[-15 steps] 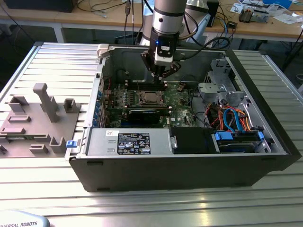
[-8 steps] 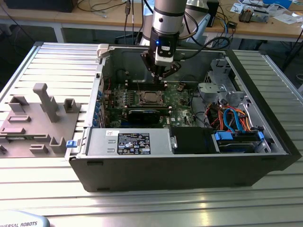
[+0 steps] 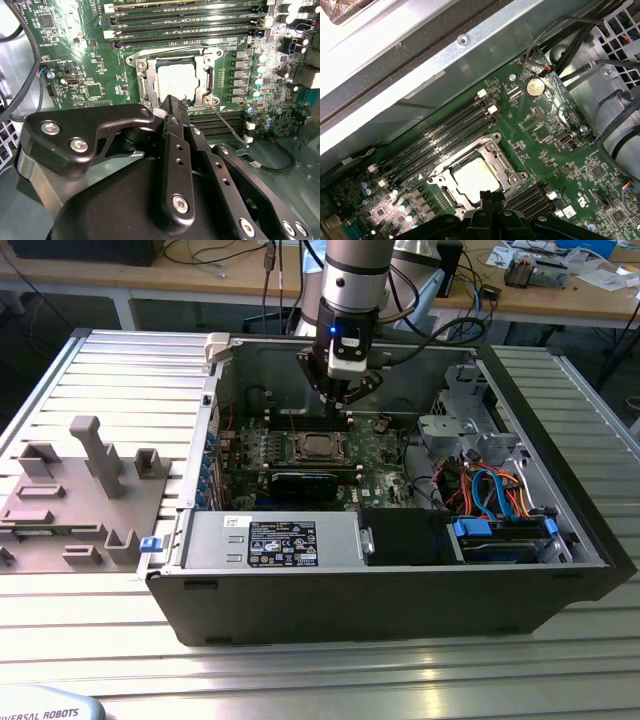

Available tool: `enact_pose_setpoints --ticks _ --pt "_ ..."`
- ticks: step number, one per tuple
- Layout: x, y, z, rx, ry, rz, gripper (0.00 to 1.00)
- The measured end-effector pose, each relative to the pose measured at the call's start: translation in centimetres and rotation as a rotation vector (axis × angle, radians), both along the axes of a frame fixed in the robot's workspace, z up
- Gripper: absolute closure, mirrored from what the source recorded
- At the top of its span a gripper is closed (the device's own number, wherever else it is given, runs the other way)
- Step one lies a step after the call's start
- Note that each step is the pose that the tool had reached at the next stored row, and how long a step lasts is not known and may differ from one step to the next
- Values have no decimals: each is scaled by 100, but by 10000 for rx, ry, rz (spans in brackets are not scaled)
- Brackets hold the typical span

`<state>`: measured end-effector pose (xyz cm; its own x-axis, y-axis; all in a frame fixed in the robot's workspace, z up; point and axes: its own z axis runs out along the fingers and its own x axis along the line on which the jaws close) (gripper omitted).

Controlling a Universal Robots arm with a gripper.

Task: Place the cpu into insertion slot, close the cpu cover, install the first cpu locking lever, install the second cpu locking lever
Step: 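Install the first cpu locking lever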

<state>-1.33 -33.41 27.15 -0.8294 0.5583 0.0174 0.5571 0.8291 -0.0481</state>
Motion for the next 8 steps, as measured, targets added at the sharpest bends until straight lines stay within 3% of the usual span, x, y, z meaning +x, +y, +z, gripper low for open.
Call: enact_pose_setpoints --ticks 8 --pt "0 0 0 1 0 84 89"
